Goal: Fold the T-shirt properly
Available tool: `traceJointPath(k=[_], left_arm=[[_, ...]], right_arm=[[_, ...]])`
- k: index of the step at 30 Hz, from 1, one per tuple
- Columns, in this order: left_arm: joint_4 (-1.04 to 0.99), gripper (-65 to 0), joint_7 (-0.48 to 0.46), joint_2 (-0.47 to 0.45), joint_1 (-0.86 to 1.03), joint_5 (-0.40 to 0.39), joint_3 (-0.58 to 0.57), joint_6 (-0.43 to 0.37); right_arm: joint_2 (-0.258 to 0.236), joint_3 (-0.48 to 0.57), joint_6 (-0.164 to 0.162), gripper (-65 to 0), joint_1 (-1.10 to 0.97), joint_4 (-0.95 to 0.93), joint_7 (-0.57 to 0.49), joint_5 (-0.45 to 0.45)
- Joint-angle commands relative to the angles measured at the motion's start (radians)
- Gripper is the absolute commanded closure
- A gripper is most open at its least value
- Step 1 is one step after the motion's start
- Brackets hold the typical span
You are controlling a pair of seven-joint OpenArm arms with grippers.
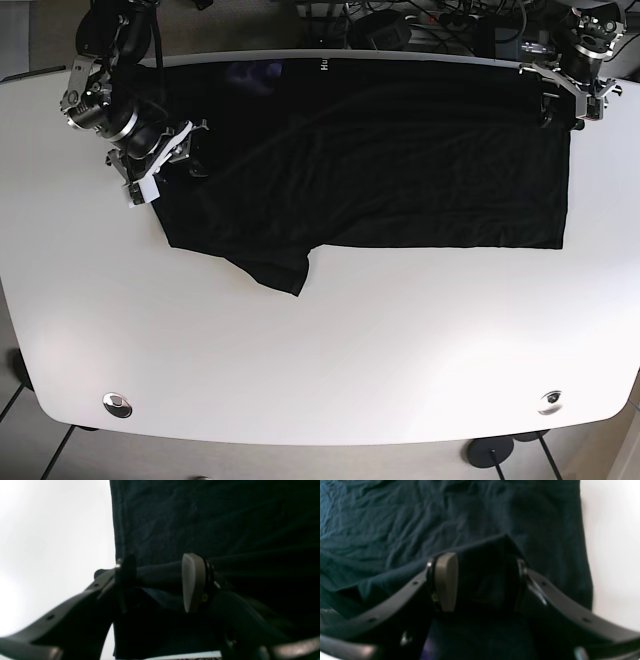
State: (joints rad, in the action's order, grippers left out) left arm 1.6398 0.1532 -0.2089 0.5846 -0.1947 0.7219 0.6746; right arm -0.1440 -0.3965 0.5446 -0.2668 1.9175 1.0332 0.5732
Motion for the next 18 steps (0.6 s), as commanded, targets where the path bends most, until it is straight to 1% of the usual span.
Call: traceJointPath(k=[1,3,5,6,8,11,12,13,15,18], left_arm=[[0.013,-27.9,-0.025,-0.014,0.007,-0.013,0.009,0.000],[0.013,-27.9,-0.025,-0.014,0.007,-0.013,0.009,0.000],[0.015,-27.9,-0.025,-0.014,0.007,-0.013,0.008,0.000],[0.015,-27.9,-0.025,-0.014,0.007,-0.013,0.008,0.000],[0.015,-27.9,-0.025,-0.013,0.007,-0.013,0.008,0.000],[0.015,-27.9,-0.025,-0.013,0.007,-0.013,0.006,0.000],[0.015,-27.9,-0.025,-0.013,0.007,-0.013,0.006,0.000],[0.015,-27.9,-0.025,-0.013,0.007,-0.013,0.006,0.000],[0.015,-27.9,-0.025,-0.013,0.007,-0.013,0.006,0.000],[0.017,-27.9,-0.025,-0.013,0.007,-0.013,0.006,0.000]], right_arm=[[-0.012,-0.038,0.004,-29.6,0.004,0.017,-0.011,0.009],[-0.013,-0.046,0.004,-29.6,-0.001,0.015,0.003,0.008],[-0.036,-0.040,0.004,-29.6,-0.033,0.024,0.037,0.012],[-0.038,-0.040,0.004,-29.6,-0.045,0.032,0.049,0.012],[-0.036,-0.038,0.004,-29.6,-0.071,0.038,0.057,0.012],[-0.013,-0.034,0.006,-29.6,-0.099,0.037,0.057,0.012],[-0.012,-0.012,0.006,-29.6,-0.102,0.035,0.057,0.012],[-0.012,0.038,0.006,-29.6,-0.099,0.035,0.055,0.009],[-0.010,0.092,-0.004,-29.6,-0.087,0.033,0.052,0.009],[0.031,0.149,-0.005,-29.6,-0.018,0.001,0.055,0.006]])
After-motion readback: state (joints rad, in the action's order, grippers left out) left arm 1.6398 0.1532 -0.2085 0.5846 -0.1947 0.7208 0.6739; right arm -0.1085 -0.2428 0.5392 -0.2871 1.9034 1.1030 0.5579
